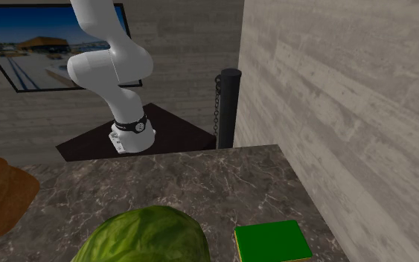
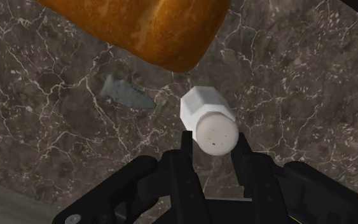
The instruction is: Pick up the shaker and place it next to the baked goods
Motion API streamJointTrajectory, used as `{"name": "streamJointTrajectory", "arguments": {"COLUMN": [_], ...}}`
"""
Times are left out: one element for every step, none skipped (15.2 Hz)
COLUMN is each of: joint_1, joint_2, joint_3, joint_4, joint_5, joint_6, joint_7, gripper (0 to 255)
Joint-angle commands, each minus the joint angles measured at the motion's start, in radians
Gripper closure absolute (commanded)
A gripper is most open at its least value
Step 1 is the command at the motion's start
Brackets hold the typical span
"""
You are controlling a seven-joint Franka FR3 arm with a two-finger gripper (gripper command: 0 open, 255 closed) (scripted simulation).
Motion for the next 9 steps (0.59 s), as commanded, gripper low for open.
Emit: {"name": "streamJointTrajectory", "arguments": {"joint_1": [-0.002,-0.002,-0.003,-0.003,-0.003,-0.003,-0.004,-0.004,-0.004], "joint_2": [-0.002,-0.001,0.001,0.004,0.006,0.009,0.012,0.015,0.018], "joint_3": [-0.002,-0.004,-0.006,-0.009,-0.011,-0.013,-0.016,-0.018,-0.021], "joint_4": [-0.031,-0.043,-0.055,-0.067,-0.078,-0.089,-0.1,-0.111,-0.122], "joint_5": [-0.003,-0.003,-0.003,-0.003,-0.003,-0.002,-0.002,-0.001,-0.001], "joint_6": [0.03,0.043,0.057,0.07,0.084,0.098,0.111,0.125,0.139], "joint_7": [0.001,0.0,-0.001,-0.001,-0.002,-0.004,-0.005,-0.006,-0.008], "gripper": [255,255,255,255,255,255,255,255,255]}}
